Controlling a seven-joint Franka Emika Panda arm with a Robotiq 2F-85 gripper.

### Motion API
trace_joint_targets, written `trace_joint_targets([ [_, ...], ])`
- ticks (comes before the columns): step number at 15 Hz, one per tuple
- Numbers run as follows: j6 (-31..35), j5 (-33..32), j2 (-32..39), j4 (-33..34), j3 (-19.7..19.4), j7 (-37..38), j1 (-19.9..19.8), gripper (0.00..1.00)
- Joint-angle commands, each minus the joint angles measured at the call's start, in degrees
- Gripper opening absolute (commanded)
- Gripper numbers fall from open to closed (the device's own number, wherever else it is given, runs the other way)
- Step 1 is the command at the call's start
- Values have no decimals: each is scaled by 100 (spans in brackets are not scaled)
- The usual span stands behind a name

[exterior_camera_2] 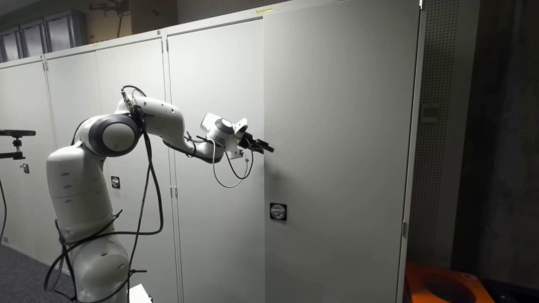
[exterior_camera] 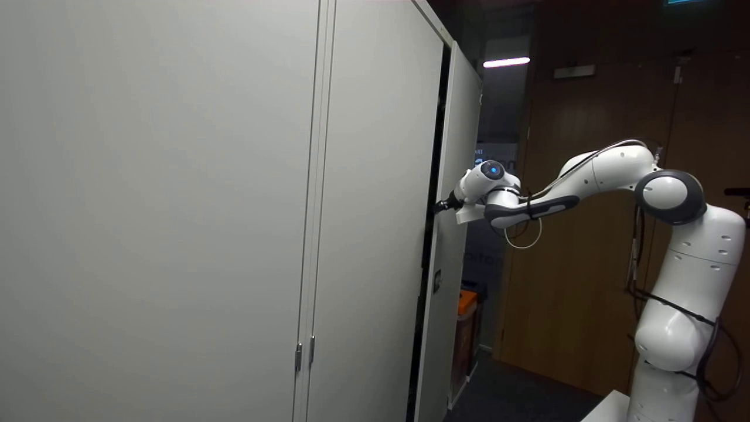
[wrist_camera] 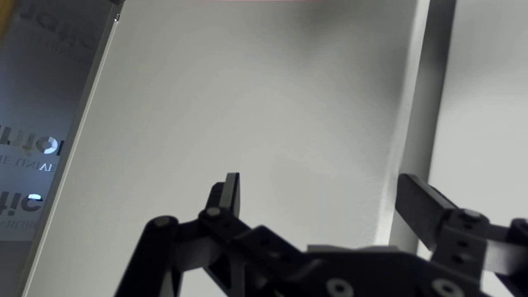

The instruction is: Open the door on the right

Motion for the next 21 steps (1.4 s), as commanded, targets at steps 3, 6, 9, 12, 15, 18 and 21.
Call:
trace_joint_targets([
  [3,-357,75,-534,-408,-206,224,-211,100],
  [6,-393,229,-727,-615,-279,308,-244,100],
  [9,-426,370,-917,-814,-364,375,-266,100],
  [12,-496,461,-1099,-987,-430,468,-287,100],
  [15,-603,546,-1274,-1139,-343,556,-443,100],
  [18,-757,671,-1432,-1262,-319,599,-528,100],
  [21,-946,794,-1586,-1367,-288,642,-612,100],
])
